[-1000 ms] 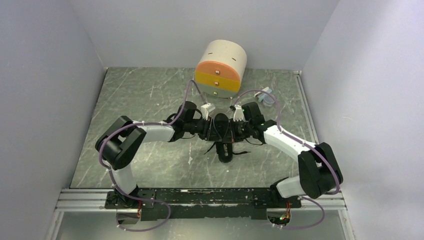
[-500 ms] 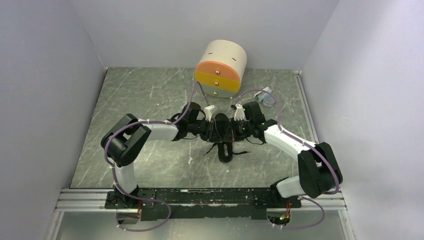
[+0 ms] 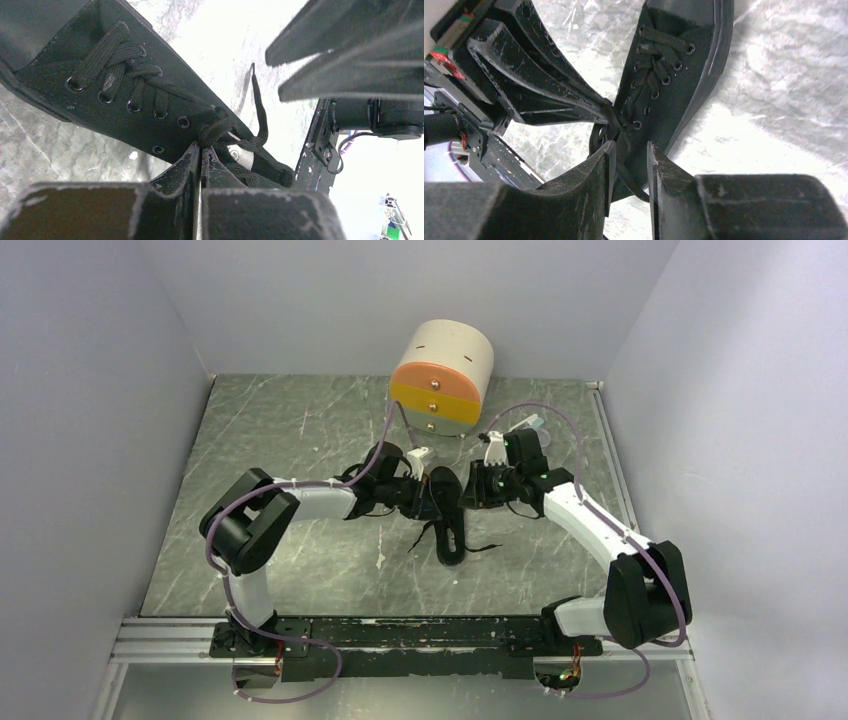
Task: Tie the shoes
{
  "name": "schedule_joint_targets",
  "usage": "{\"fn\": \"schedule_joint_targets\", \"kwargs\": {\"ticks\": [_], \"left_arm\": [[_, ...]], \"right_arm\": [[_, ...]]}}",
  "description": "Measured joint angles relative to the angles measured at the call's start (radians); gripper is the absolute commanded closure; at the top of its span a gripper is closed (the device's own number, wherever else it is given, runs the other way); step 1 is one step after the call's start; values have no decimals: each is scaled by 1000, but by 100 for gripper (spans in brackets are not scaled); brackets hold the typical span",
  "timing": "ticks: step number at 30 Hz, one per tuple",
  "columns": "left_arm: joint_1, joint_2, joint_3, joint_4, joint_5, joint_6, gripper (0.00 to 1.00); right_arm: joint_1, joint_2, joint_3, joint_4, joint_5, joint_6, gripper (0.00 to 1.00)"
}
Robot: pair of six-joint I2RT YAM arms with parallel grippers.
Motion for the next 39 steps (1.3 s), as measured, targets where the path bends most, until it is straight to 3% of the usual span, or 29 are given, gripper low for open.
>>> {"fn": "schedule_joint_targets", "kwargs": {"ticks": [12,21,25,27,28,30,33,39], "left_arm": [[6,-26,-21,15,10,-2,95],[16,-26,-22,18,43,-9,95],[20,-26,-27,29,52,-13,95],[22,-27,-34,34,54,-16,95],[22,-27,-37,36,55,-17,95],[24,-28,-44,38,59,-20,85],[36,-40,-61,47,62,-33,67],[84,-84,-107,77,65,-77,62]], "right_arm": [[10,124,49,19,-78,-45,66],[11,4,-85,53,-91,12,67],[11,23,-105,82,-114,38,67],[11,37,-105,102,-122,47,71],[11,43,-105,112,-124,49,78],[11,51,-106,129,-124,57,100],[11,56,-105,144,-124,63,100],[11,42,-106,136,-124,49,100]]}}
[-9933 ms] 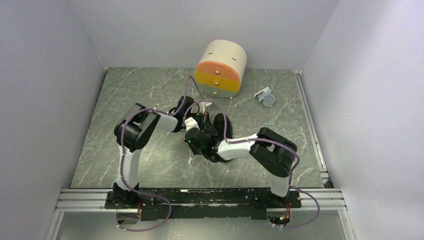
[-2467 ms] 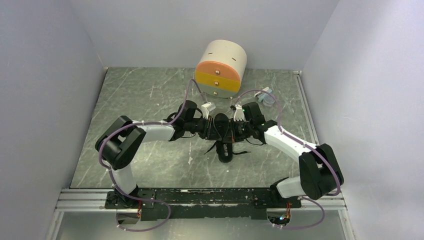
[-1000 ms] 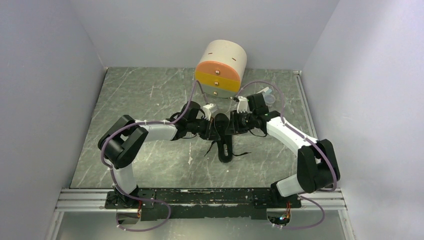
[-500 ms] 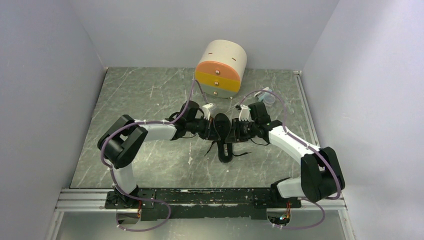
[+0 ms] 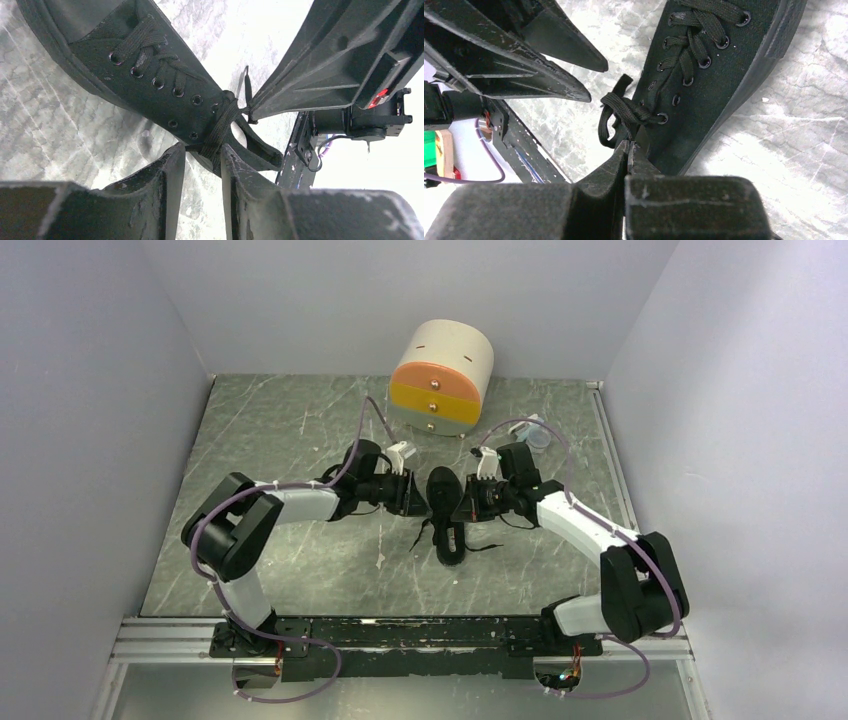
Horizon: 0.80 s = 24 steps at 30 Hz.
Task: Tie the shoes
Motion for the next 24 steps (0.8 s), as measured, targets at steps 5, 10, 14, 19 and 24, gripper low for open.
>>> {"fn": "schedule_joint_targets", "kwargs": {"ticks": [5,10,14,19,24], "left_arm": [[4,0,0,11,6,-5,59],[4,40,27,32,40,-19,61],[3,74,44,47,78,-32,68],[3,81,44,46,108,-31,70],[3,81,44,33,132,-17,76]], "right_arm": [[0,-19,-2,0,-8,-3,100],[0,-19,-2,3,-26,-3,100],[0,-16,-2,11,-47,-3,100],[1,-12,-3,26,-71,-3,100],[3,-12,-3,30,-80,-3,100]]}}
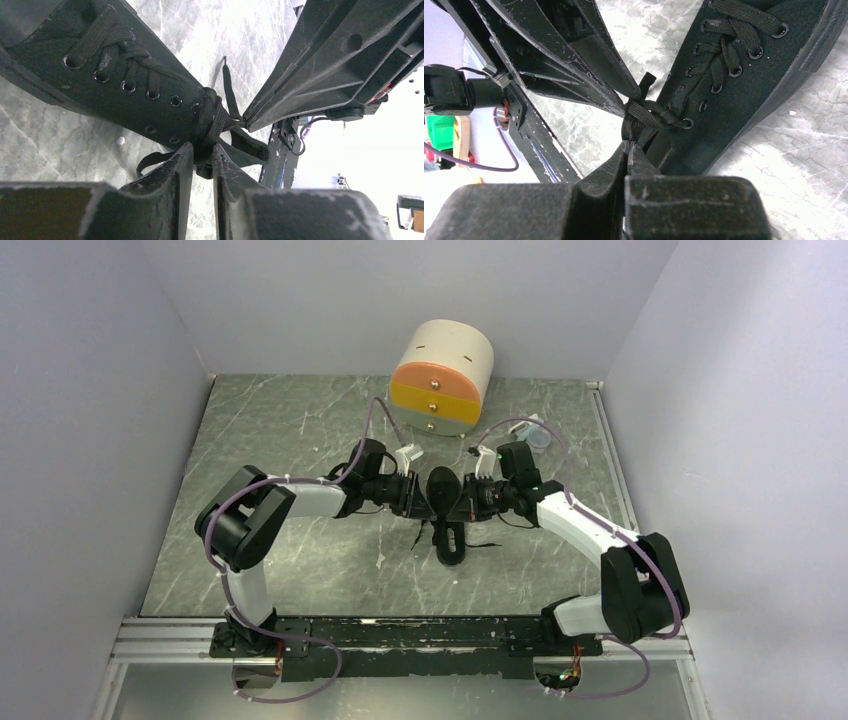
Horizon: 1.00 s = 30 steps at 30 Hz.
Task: Tie the shoes
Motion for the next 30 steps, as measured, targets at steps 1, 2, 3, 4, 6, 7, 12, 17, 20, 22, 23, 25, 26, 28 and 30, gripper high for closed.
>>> {"fn": "schedule_joint_targets", "kwargs": {"ticks": [1,2,3,4,6,7,12,17,20,22,23,25,26,28,30], "left_arm": [[0,0,0,-2,5,1,79],[0,0,0,-3,10,2,86],[0,0,0,-4,11,3,90],[0,0,0,-6,12,4,94],[0,0,1,-6,11,6,95],[0,0,1,-6,11,9,95],[0,0,1,-6,11,9,95],[0,-4,1,-6,6,16,66],[-7,-18,2,-41,-25,40,63],[-15,-32,2,-58,-47,57,64],[-18,-39,3,-67,-56,68,65],[-22,-42,12,-84,-68,84,66],[-23,-42,17,-93,-72,92,66],[-27,-42,25,-105,-79,101,67],[-29,-41,36,-118,-85,113,69]], "right_arm": [[2,1,0,0,-2,0,100],[3,2,0,0,-3,0,100],[6,2,0,0,-5,0,100],[9,3,0,0,-7,0,100],[16,5,0,0,-10,0,100],[19,6,0,0,-10,0,100],[31,20,0,2,-11,0,100],[33,21,0,-2,26,0,100],[33,21,0,-7,51,2,100],[33,21,-4,-6,60,5,100],[33,21,-6,-6,60,7,100],[33,21,-10,-7,63,11,100],[33,21,-11,-7,64,12,100],[33,21,-11,-6,63,12,100],[33,21,-11,-6,63,12,100]]}}
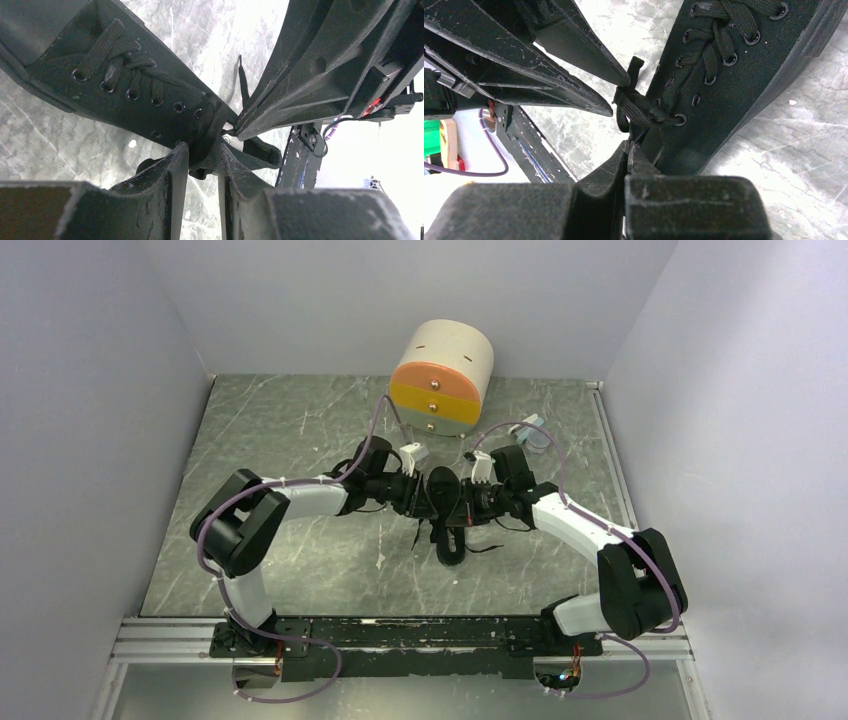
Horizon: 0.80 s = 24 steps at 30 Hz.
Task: Tie the shoes
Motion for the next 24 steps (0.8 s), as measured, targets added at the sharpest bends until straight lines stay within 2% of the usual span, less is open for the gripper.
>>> {"fn": "schedule_joint_targets", "kwargs": {"ticks": [3,10,12,17,18,24], "left_arm": [[-6,5,21,-22,-4,17,72],[-12,17,47,-80,-19,65,63],[-15,17,49,-97,-24,81,68],[-22,20,51,-120,-29,104,93],[-22,20,51,-122,-29,108,95],[-16,19,39,-85,-14,87,95]], "right_arm": [[0,0,0,2,-1,2,100],[0,0,0,6,-6,7,100],[0,0,0,6,-7,7,100],[0,3,0,6,-8,7,100],[0,4,0,6,-9,7,100],[0,7,-1,15,-19,7,100]]}}
